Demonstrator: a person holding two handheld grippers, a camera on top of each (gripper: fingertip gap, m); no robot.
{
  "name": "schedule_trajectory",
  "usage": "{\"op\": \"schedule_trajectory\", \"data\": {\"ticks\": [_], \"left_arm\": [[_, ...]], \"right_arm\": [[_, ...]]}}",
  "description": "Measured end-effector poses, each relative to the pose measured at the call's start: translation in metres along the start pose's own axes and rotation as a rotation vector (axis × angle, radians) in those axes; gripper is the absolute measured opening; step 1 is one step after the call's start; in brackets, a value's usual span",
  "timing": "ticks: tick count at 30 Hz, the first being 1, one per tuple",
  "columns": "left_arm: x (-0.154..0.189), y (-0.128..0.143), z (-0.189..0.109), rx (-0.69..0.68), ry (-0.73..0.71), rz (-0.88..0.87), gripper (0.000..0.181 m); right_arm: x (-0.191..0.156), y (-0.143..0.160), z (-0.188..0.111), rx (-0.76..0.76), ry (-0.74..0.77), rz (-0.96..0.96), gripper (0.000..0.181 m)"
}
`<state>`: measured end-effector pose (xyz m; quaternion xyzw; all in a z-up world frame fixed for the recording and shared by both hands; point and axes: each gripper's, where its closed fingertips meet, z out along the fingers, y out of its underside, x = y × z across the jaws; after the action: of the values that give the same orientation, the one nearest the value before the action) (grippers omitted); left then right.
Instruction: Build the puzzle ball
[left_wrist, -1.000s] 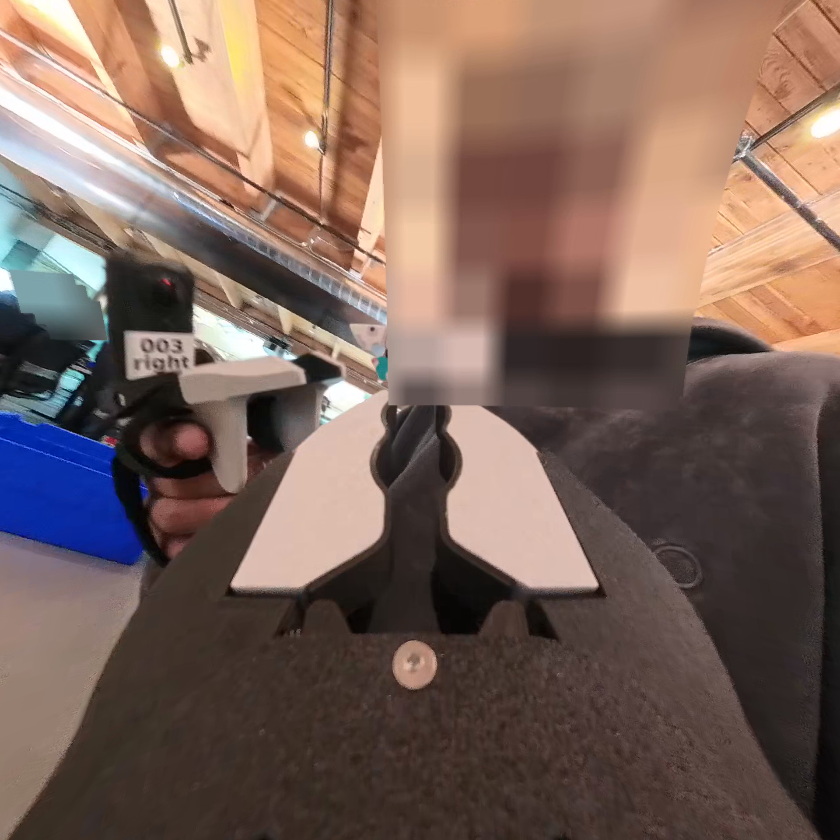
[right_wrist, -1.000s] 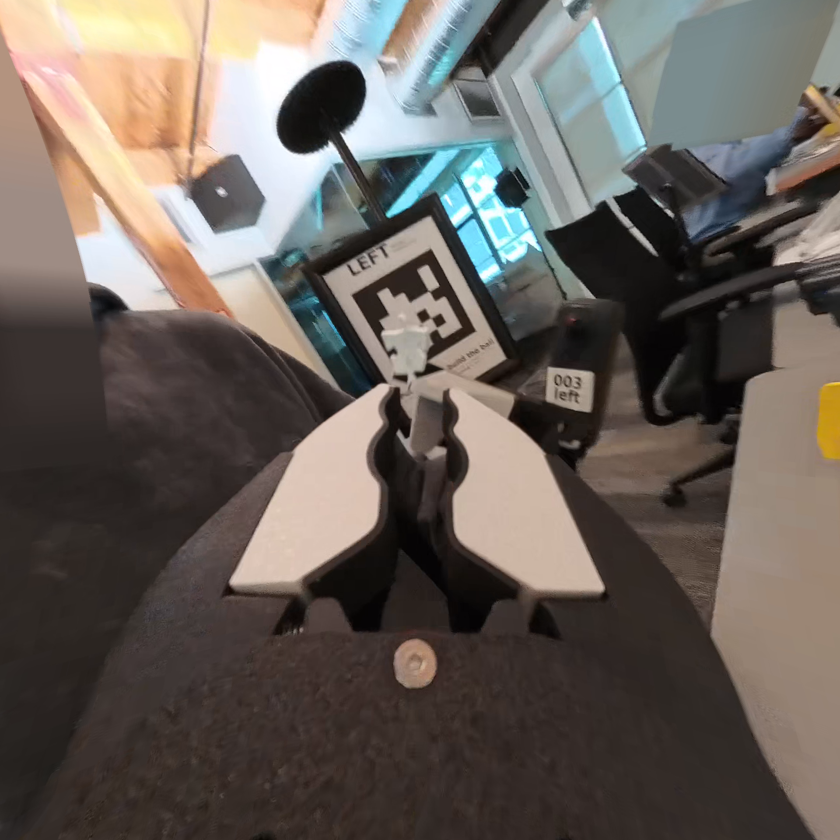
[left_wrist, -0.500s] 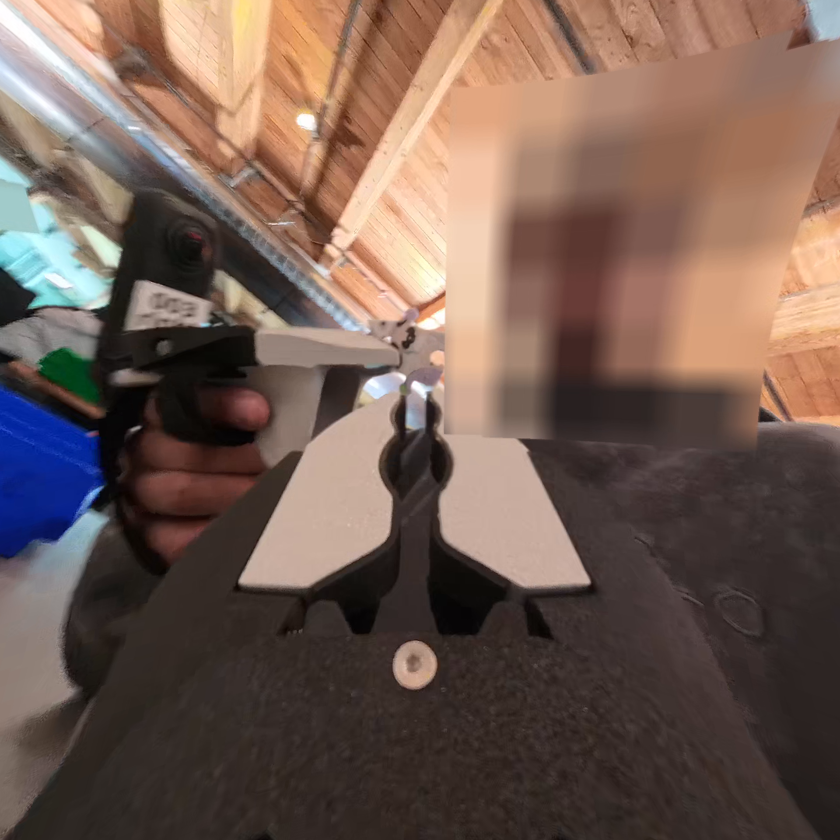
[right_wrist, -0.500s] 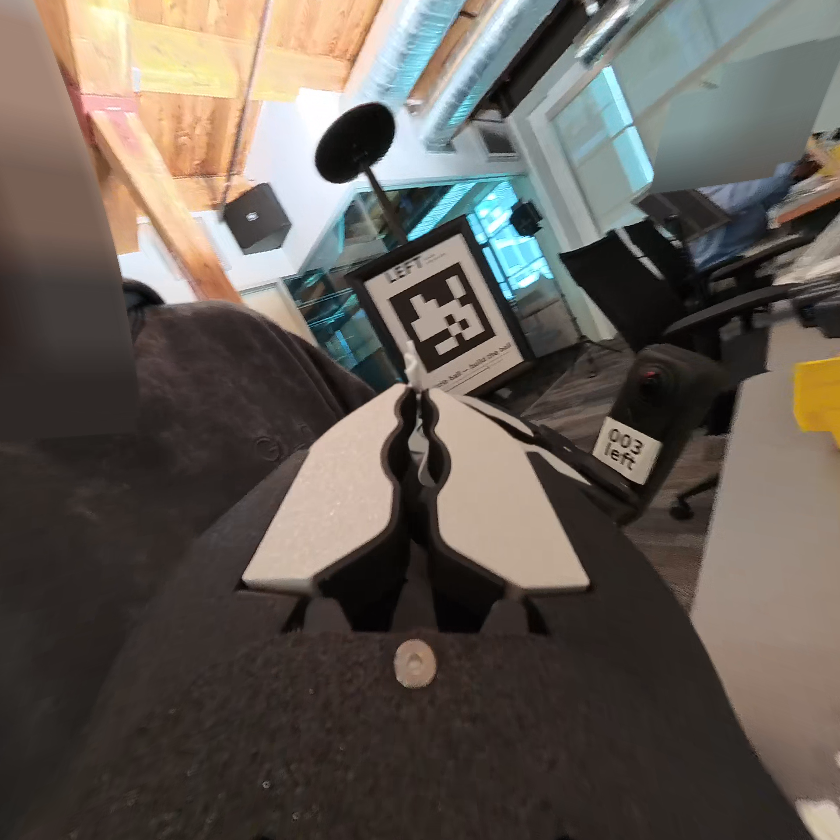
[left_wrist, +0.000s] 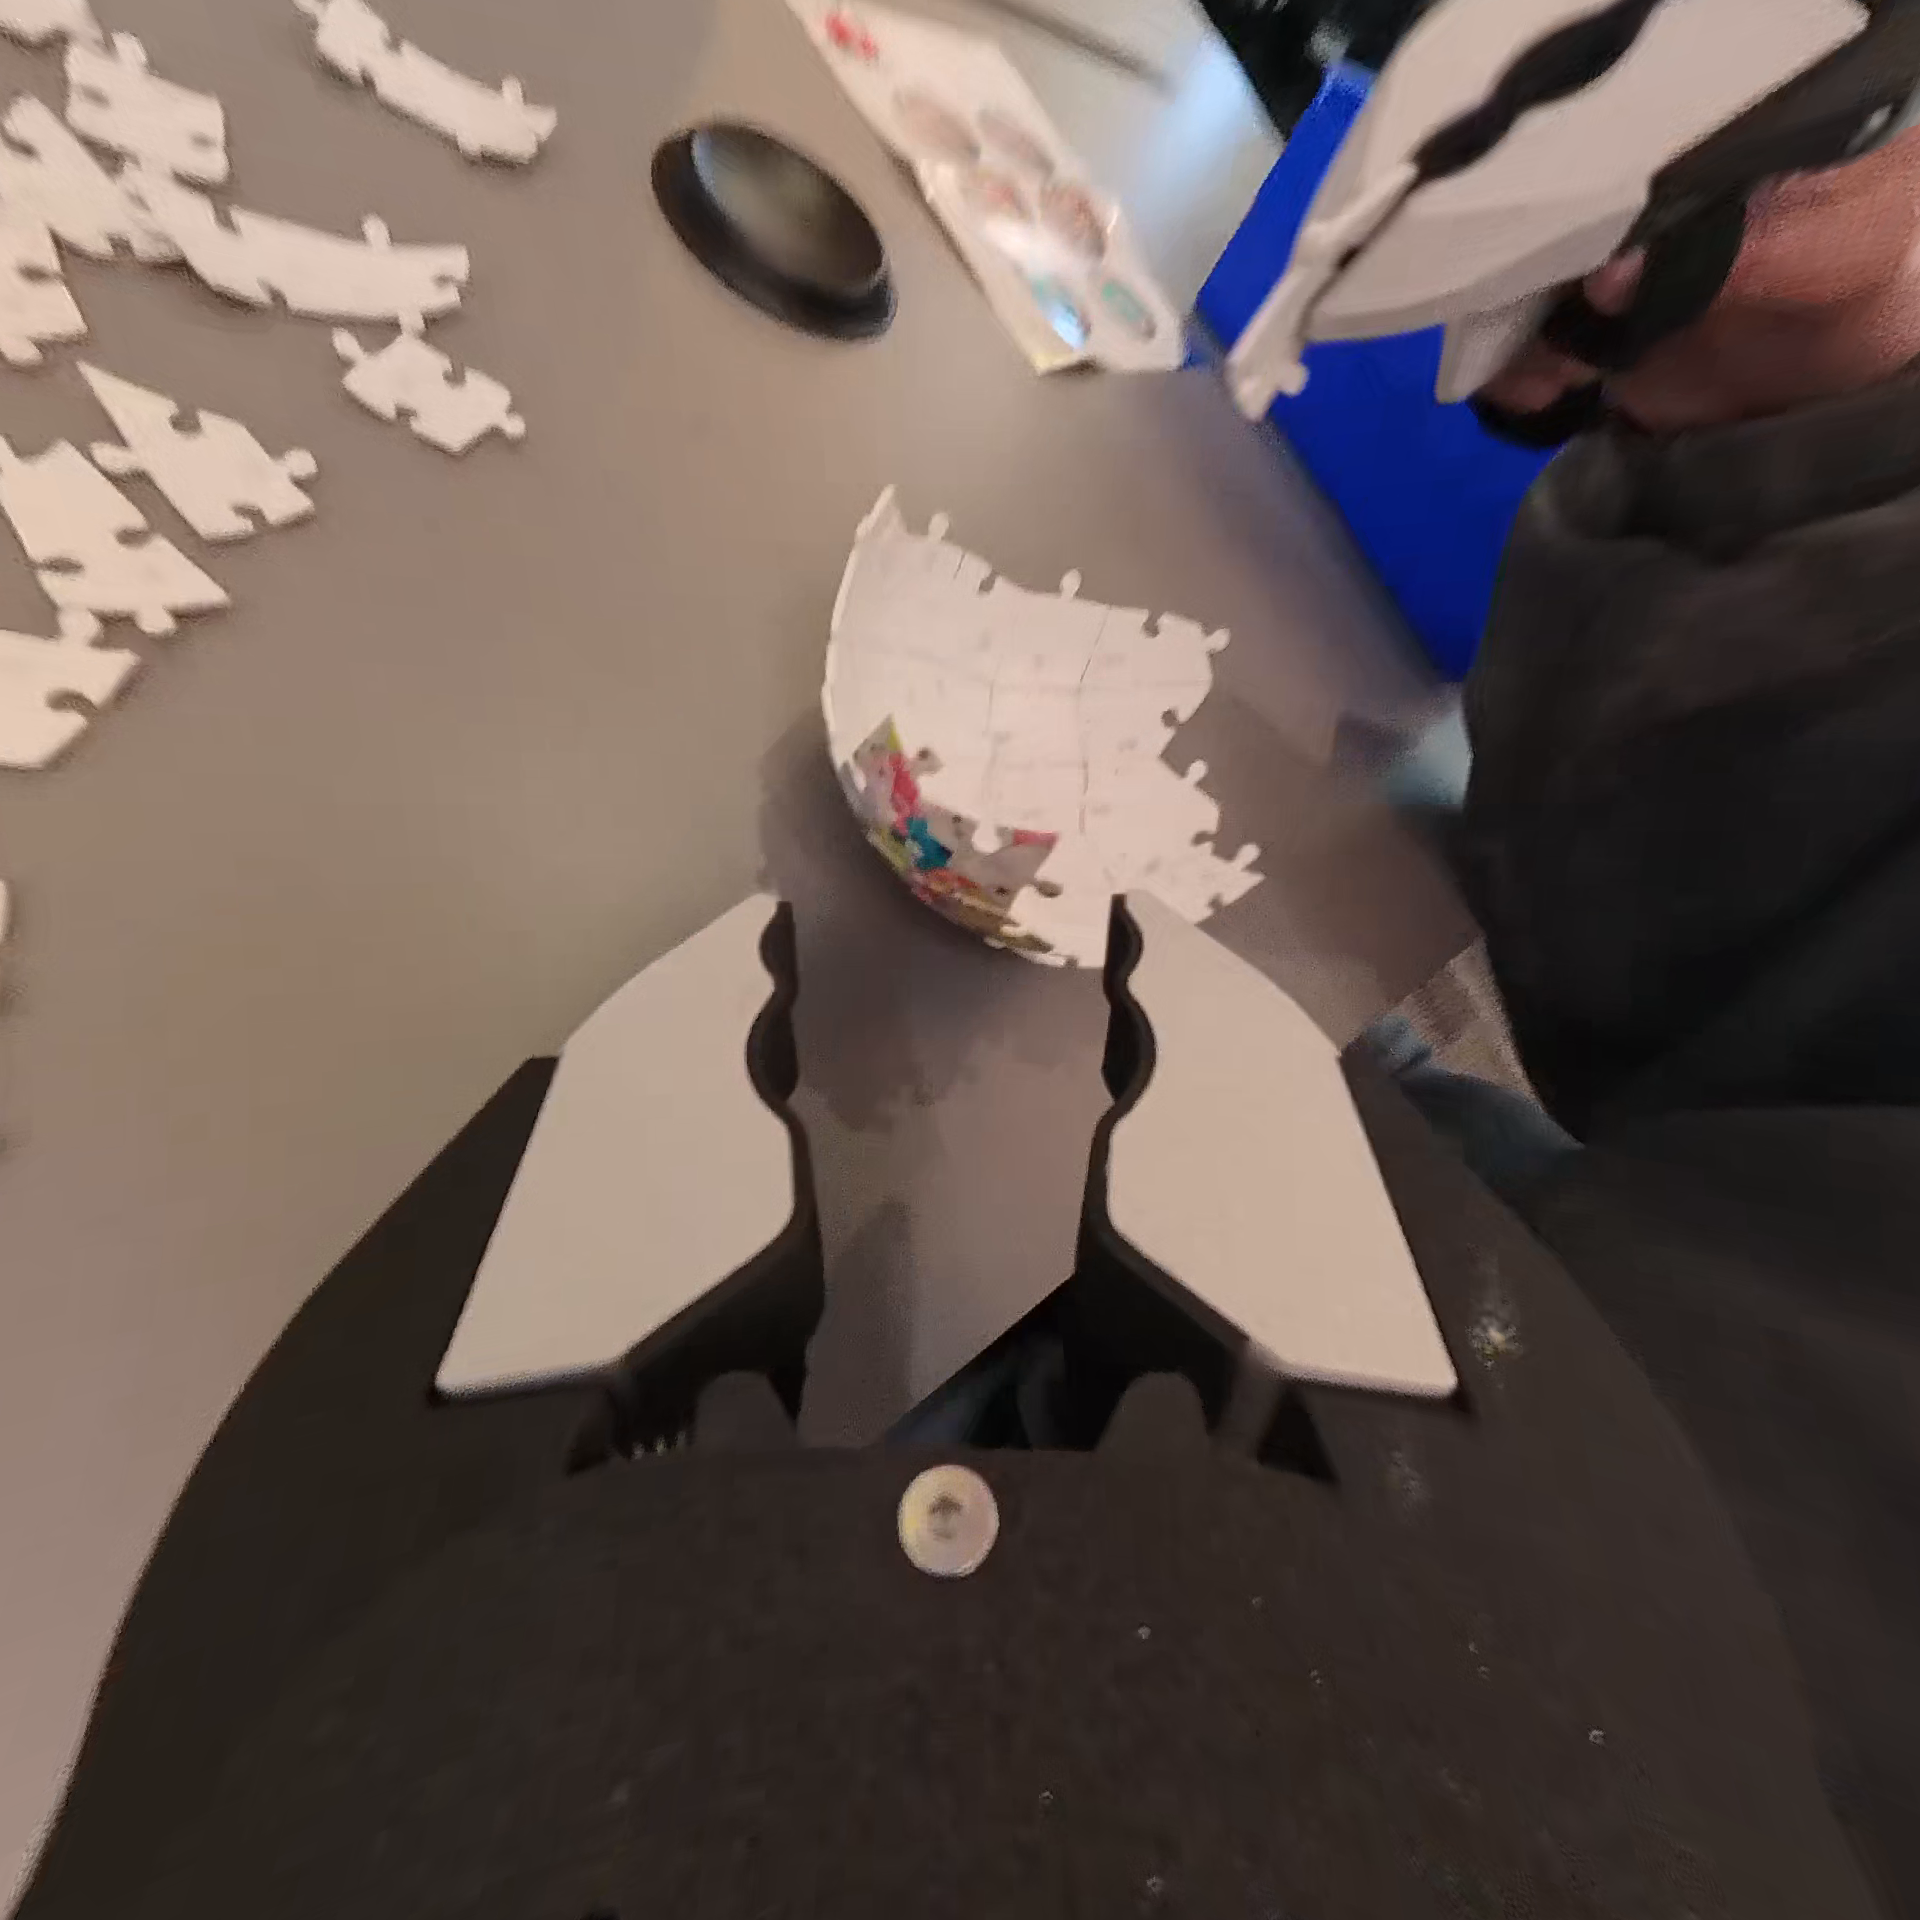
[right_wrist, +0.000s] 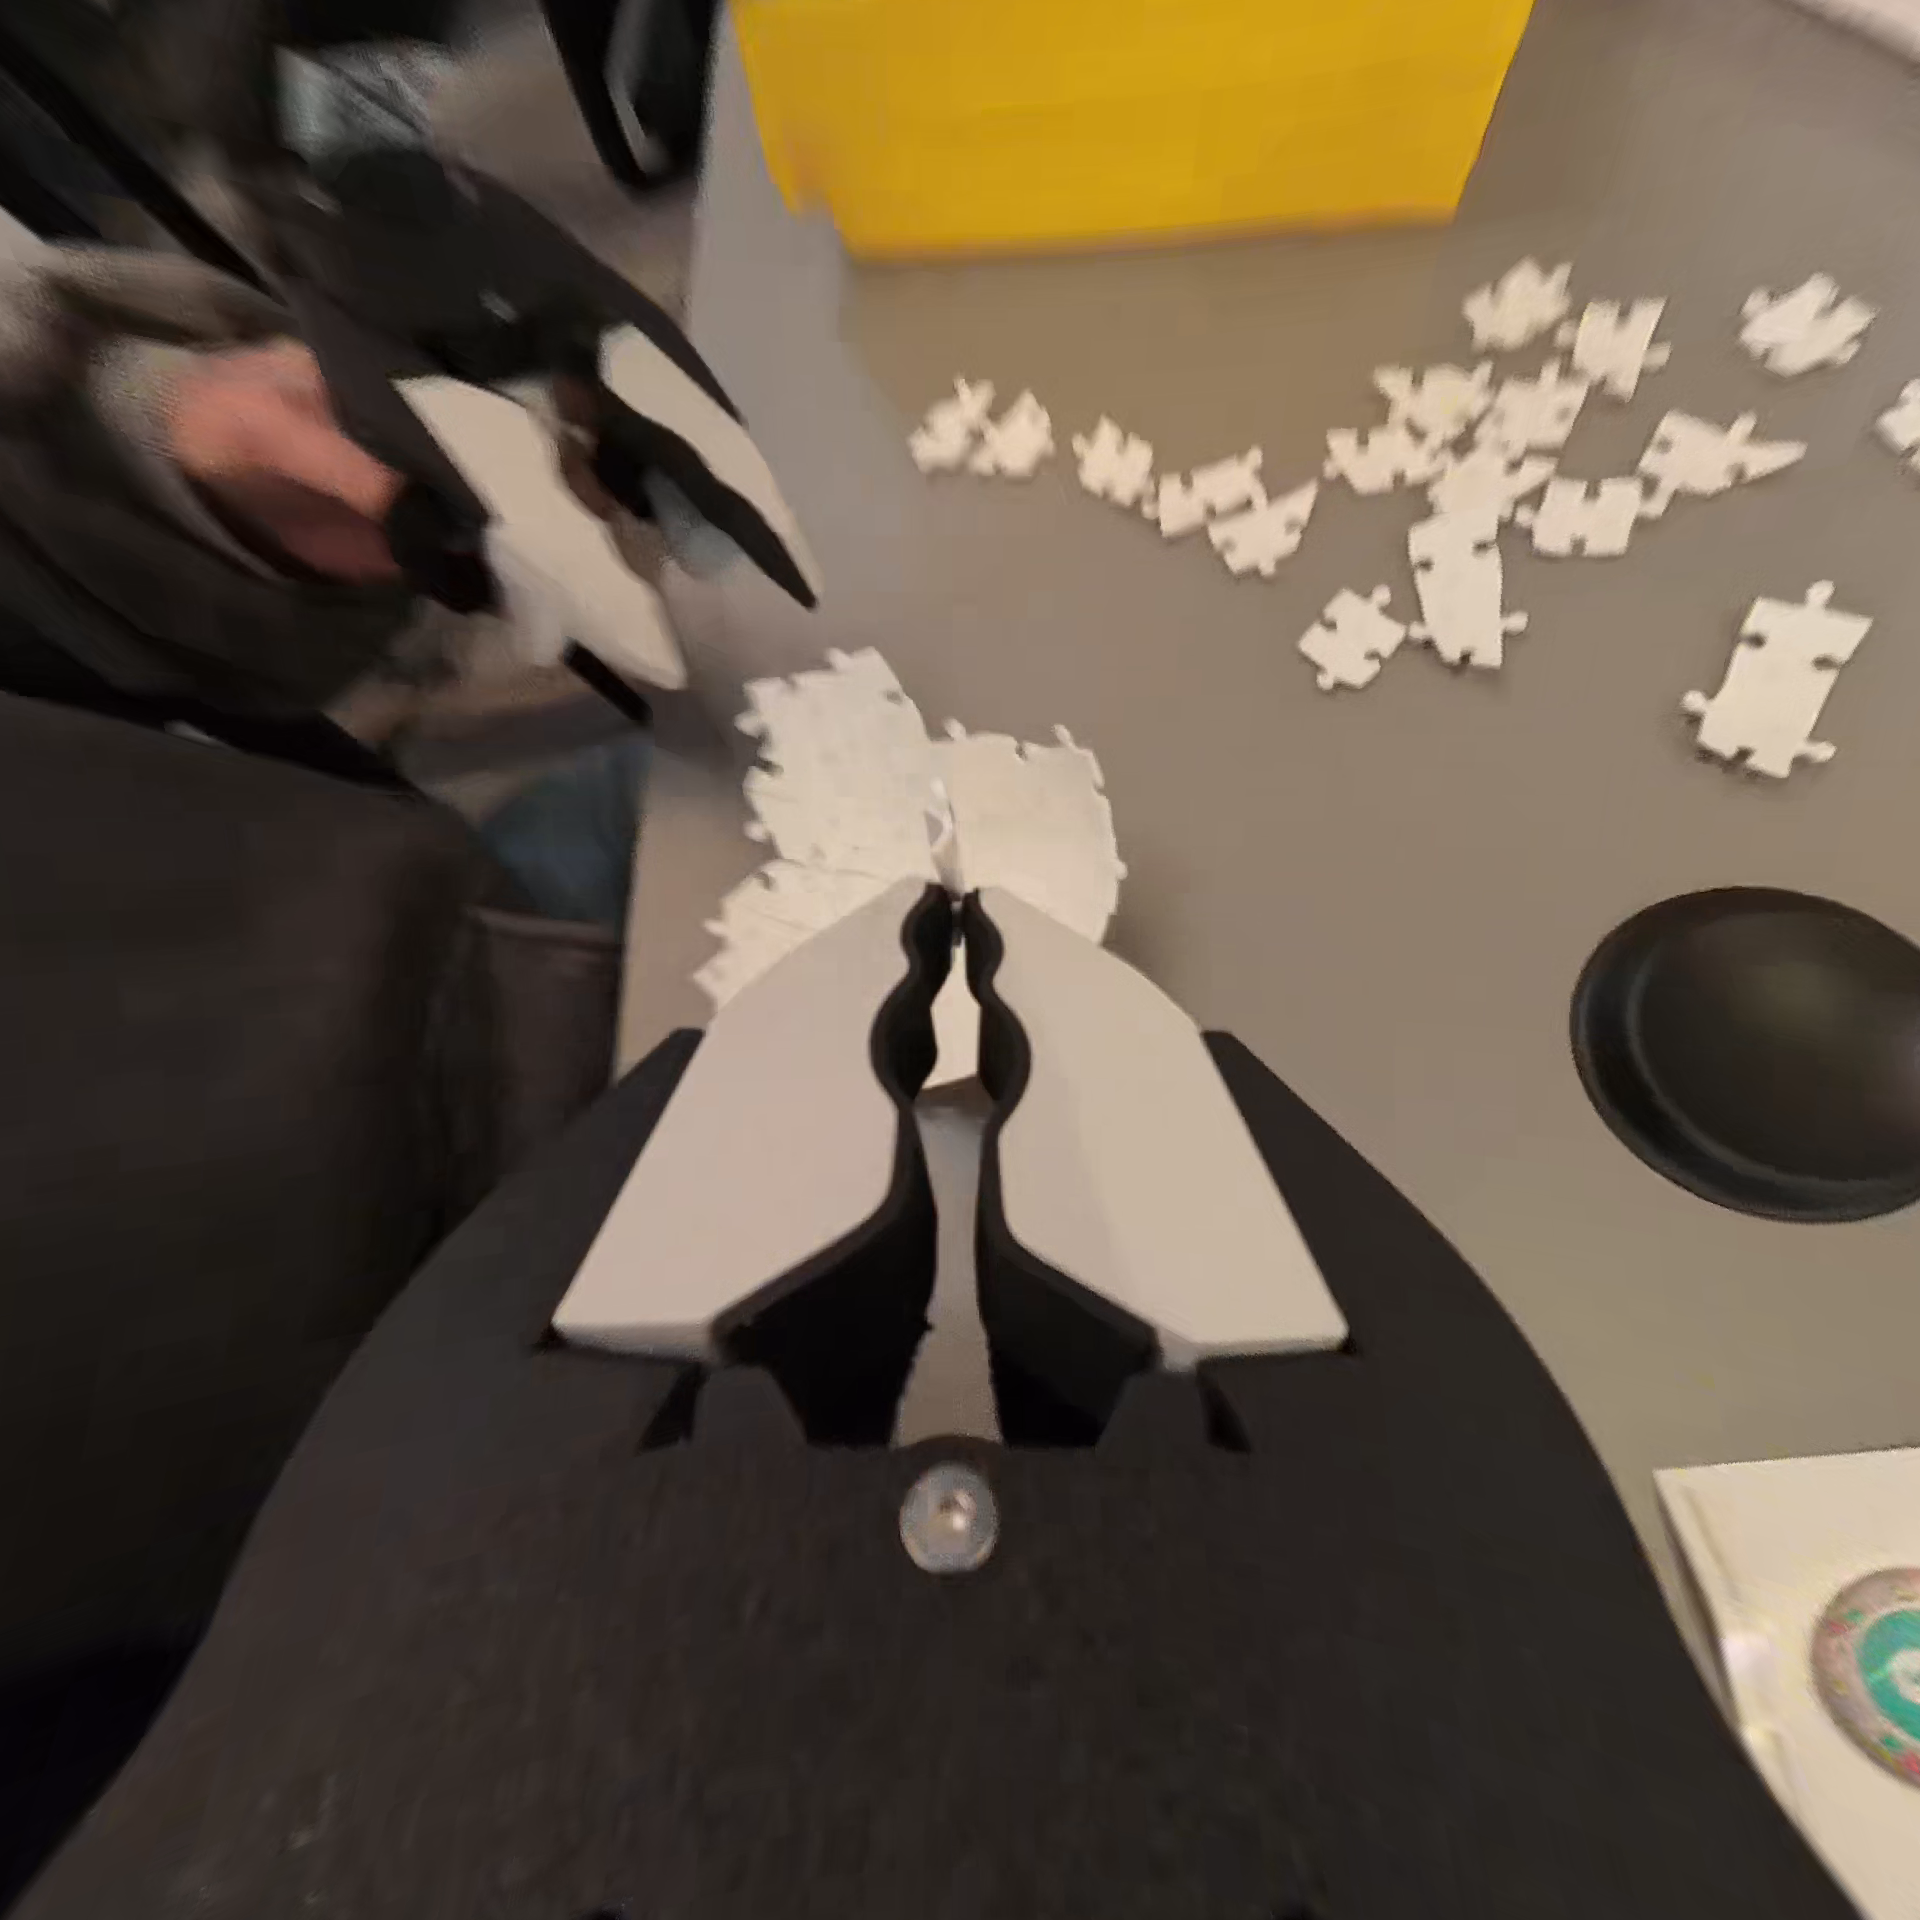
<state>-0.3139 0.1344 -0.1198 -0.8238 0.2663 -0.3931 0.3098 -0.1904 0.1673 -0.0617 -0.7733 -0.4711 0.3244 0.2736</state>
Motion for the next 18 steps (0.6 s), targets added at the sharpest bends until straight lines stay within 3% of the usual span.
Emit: {"op": "schedule_trajectory", "data": {"ticks": [4,9,14,18], "left_arm": [[0.000,0.015,0.028,-0.065,-0.074,0.027,0.066],[-0.020,0.014,0.036,-0.086,-0.164,0.057,0.066],[-0.040,0.000,0.031,-0.092,-0.201,0.074,0.058],[-0.050,-0.007,0.034,-0.114,-0.187,0.074,0.042]], "right_arm": [[0.014,0.013,0.037,-0.137,-0.004,-0.056,0.002],[0.031,0.013,0.044,-0.140,0.031,-0.062,0.002],[0.039,0.016,0.052,-0.163,0.038,-0.046,0.002],[0.044,0.019,0.061,-0.191,0.039,-0.027,0.002]]}}
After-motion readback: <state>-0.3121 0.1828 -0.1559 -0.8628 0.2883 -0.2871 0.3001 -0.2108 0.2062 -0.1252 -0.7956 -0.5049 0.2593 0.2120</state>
